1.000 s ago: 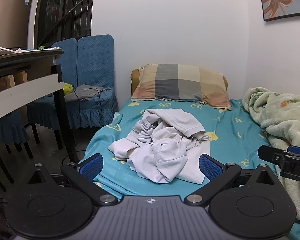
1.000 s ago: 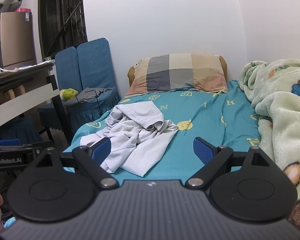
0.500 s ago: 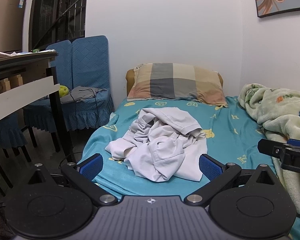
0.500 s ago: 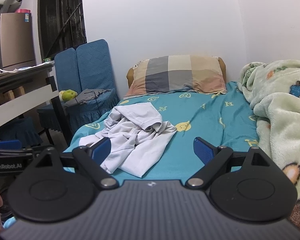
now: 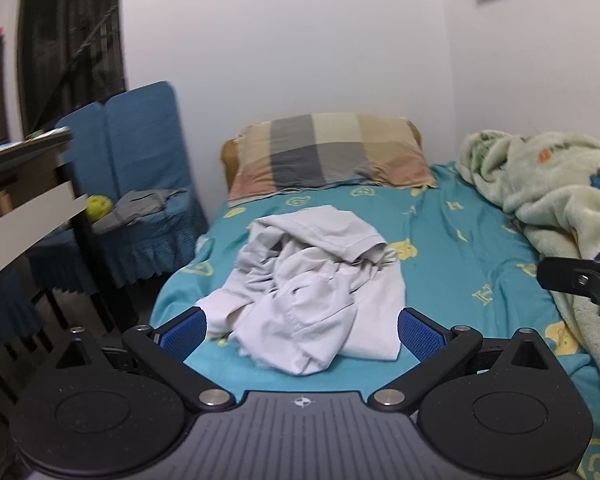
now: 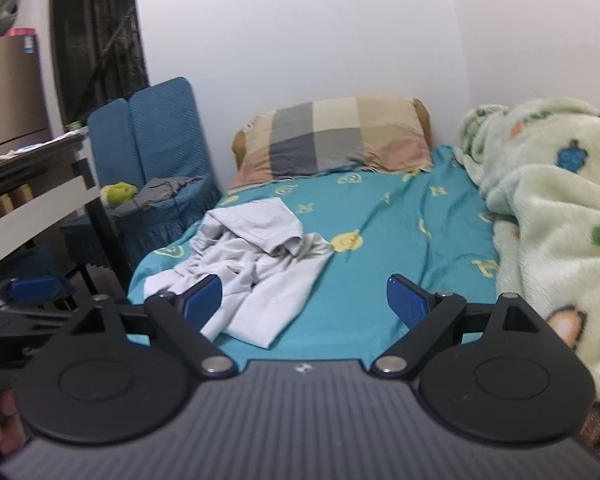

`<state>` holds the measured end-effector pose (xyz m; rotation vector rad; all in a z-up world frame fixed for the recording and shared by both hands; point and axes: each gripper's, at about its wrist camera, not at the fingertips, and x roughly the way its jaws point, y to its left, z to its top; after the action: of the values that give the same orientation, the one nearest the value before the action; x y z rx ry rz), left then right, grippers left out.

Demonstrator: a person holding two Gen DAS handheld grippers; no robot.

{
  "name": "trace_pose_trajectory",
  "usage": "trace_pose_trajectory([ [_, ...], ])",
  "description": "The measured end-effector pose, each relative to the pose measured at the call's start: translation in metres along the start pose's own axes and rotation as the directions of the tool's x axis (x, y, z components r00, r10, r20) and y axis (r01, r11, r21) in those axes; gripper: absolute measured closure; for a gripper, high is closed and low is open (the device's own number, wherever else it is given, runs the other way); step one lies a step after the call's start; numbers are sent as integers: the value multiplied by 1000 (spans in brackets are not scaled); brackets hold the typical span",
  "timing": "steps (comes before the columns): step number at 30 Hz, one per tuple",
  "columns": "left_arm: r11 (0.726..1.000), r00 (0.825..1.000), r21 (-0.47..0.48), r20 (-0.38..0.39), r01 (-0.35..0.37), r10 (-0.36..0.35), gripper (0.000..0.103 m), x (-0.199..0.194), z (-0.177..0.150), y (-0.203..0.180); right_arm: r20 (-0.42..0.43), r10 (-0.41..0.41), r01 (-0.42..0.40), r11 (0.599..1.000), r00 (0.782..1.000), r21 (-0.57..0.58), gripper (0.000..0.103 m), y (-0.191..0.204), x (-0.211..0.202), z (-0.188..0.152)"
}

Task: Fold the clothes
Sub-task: 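Grasp the white T-shirt with the left gripper while the right gripper grasps another edge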

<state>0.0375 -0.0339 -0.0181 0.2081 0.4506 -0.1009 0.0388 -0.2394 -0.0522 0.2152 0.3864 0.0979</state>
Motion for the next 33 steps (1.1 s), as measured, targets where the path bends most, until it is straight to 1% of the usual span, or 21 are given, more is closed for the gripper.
trace_pose_trajectory([
  [3, 996, 1000, 91, -3, 12, -12, 1, 28, 11, -14, -19, -25, 26, 998, 999, 50, 12, -10, 3, 1],
  [5, 989, 1000, 146, 2, 22, -23, 3, 50, 18, -22, -32, -75, 77, 994, 997, 72, 12, -17, 5, 2],
  [7, 982, 1000, 191, 17, 10, -13, 5, 75, 24, -30, -40, -111, 115, 988, 993, 103, 12, -25, 8, 3],
  [9, 973, 999, 232, 35, 5, -14, 7, 100, 29, -38, -34, -130, 134, 983, 991, 127, 12, -35, 12, 5],
  [10, 970, 999, 241, 41, 12, -22, 7, 113, 32, -41, -33, -135, 138, 981, 990, 134, 12, -38, 15, 5],
  [12, 974, 998, 223, 41, 31, -41, 8, 142, 38, -45, -29, -134, 137, 980, 991, 143, 12, -42, 22, 8],
  [16, 972, 998, 229, 6, 54, -56, 12, 208, 45, -54, -28, -100, 103, 985, 995, 139, 12, -46, 37, 8],
  [18, 967, 998, 248, -18, 61, -58, 18, 243, 46, -62, -43, -97, 102, 986, 994, 134, 12, -48, 46, 4],
  [19, 967, 998, 247, -38, 62, -54, 20, 259, 46, -64, -50, -96, 102, 986, 994, 132, 12, -49, 51, 2],
  [20, 967, 997, 247, -58, 62, -49, 24, 274, 46, -66, -58, -94, 101, 986, 994, 129, 12, -50, 55, 0],
  [21, 967, 996, 246, -78, 63, -45, 33, 290, 46, -68, -66, -93, 100, 987, 994, 127, 12, -51, 60, -2],
  [22, 968, 994, 244, -97, 64, -41, 40, 305, 46, -70, -73, -91, 100, 987, 993, 125, 12, -52, 65, -4],
  [24, 971, 992, 227, -113, 74, -49, 70, 326, 48, -69, -88, -88, 99, 988, 992, 120, 12, -53, 74, -8],
  [25, 974, 994, 215, -103, 65, -44, 77, 329, 50, -68, -96, -86, 97, 988, 992, 119, 12, -54, 78, -9],
  [26, 979, 995, 192, -87, 61, -45, 89, 329, 53, -64, -104, -79, 92, 988, 991, 122, 12, -55, 83, -11],
  [27, 984, 996, 162, -68, 73, -63, 94, 324, 58, -59, -107, -72, 85, 988, 992, 126, 12, -54, 85, -12],
  [29, 988, 995, 126, -29, 94, -92, 96, 305, 67, -50, -103, -54, 67, 989, 993, 132, 12, -53, 88, -13],
  [33, 984, 988, 92, 8, 152, -153, 98, 249, 92, -32, -74, -21, 31, 989, 997, 147, 12, -52, 84, -13],
])
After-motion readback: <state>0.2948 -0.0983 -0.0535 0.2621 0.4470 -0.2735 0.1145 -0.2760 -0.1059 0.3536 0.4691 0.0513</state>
